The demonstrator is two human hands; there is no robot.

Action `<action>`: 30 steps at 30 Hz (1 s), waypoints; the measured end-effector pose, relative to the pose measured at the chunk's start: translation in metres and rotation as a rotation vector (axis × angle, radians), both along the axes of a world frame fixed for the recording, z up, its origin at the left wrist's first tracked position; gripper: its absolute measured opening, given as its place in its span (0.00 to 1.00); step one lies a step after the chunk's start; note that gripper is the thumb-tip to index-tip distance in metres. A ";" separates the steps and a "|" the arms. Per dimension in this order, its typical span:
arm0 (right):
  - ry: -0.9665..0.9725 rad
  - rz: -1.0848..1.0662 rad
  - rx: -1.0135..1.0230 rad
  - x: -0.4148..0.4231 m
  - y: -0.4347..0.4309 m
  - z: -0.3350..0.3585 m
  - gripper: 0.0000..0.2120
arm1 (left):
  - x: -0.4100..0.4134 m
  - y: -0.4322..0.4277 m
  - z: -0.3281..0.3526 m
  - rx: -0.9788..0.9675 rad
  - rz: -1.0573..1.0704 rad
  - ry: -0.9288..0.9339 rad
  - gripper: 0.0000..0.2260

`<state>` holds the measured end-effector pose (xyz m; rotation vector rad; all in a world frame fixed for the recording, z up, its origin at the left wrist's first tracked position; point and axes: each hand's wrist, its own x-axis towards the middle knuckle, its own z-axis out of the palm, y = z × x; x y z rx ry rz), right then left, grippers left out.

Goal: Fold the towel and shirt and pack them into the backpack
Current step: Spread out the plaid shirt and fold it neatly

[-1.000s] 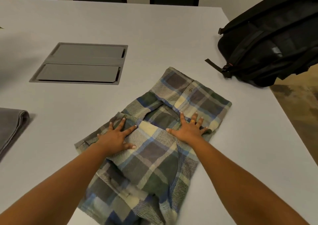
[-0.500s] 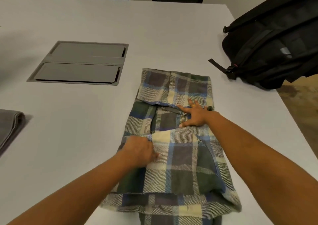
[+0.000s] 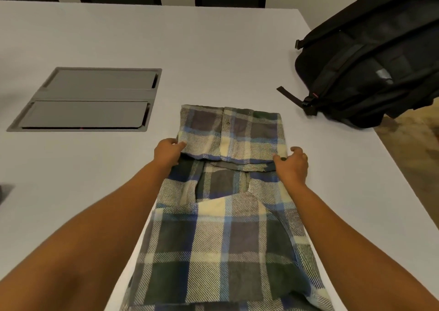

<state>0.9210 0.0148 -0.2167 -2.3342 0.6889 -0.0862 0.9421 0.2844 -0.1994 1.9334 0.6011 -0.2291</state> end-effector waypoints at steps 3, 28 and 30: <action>0.105 -0.042 0.046 0.006 -0.008 -0.001 0.27 | 0.006 -0.007 0.003 -0.026 -0.002 0.049 0.20; -0.112 -0.066 0.325 -0.007 0.000 0.017 0.08 | 0.003 0.001 0.020 -0.156 0.097 -0.038 0.06; -0.146 -0.160 0.470 -0.012 -0.001 0.023 0.10 | -0.001 0.006 0.024 -0.165 0.128 -0.027 0.07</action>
